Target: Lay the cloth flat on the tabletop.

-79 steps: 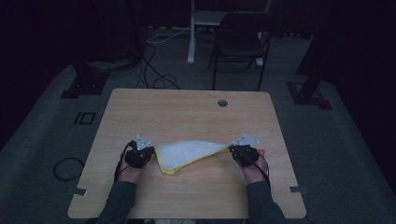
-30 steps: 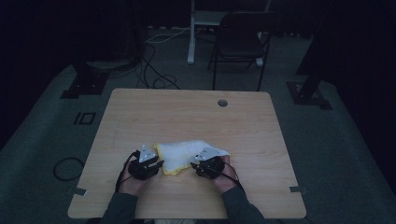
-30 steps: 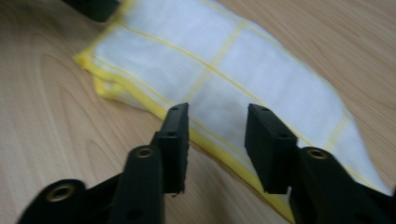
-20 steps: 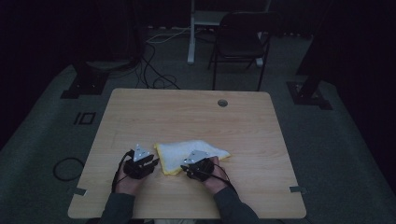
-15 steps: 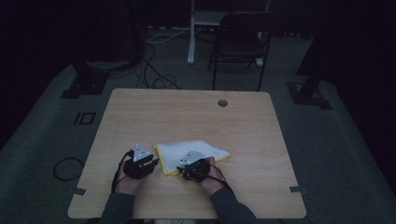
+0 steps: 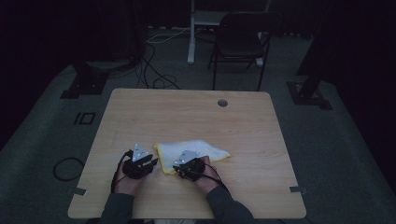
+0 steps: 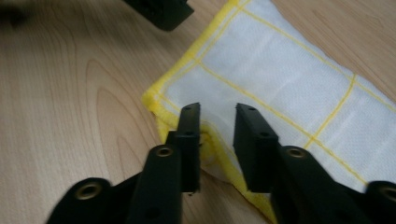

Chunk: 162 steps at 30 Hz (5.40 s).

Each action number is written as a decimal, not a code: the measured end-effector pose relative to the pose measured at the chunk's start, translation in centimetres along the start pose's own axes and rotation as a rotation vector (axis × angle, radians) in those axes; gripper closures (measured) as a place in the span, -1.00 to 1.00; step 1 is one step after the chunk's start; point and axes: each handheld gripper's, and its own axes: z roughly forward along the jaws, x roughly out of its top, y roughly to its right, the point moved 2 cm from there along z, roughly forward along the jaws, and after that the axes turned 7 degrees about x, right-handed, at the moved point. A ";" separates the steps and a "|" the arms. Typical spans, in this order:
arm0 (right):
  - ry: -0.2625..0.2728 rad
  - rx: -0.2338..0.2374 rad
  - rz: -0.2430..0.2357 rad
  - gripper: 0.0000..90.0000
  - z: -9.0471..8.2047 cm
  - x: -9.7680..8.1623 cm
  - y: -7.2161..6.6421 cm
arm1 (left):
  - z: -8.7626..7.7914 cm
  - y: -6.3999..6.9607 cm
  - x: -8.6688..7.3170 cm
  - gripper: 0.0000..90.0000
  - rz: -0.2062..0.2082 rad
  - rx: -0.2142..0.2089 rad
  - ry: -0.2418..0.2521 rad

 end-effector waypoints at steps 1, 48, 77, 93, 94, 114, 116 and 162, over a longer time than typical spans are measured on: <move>0.004 0.000 0.007 0.72 -0.1 0.0 0.1 | 0.0 0.0 0.0 0.52 0.000 0.000 0.000; 0.069 -0.006 0.217 0.93 -0.9 0.5 3.4 | 0.0 1.4 0.0 0.52 0.023 -0.037 0.005; 0.150 -0.080 0.394 0.94 -3.7 -0.3 7.2 | 1.3 4.9 0.7 0.99 0.177 -0.080 -0.027; 0.132 -0.171 0.441 0.94 -6.0 -1.9 10.8 | 0.9 1.5 0.2 0.99 0.098 -0.030 -0.062; 0.127 -0.175 0.442 0.94 -6.1 -2.0 10.9 | 0.9 1.2 0.2 0.99 0.093 -0.023 -0.064; 0.086 -0.224 0.455 0.95 -6.9 -2.3 13.2 | 1.1 -1.6 1.7 0.74 0.073 0.056 -0.053; 0.083 -0.223 0.456 0.95 -6.9 -2.3 13.2 | 0.6 -1.5 2.1 0.74 0.068 0.044 -0.027; 0.064 -0.274 0.511 0.95 -7.5 -4.0 15.3 | 0.4 1.6 3.6 0.98 0.082 -0.084 -0.001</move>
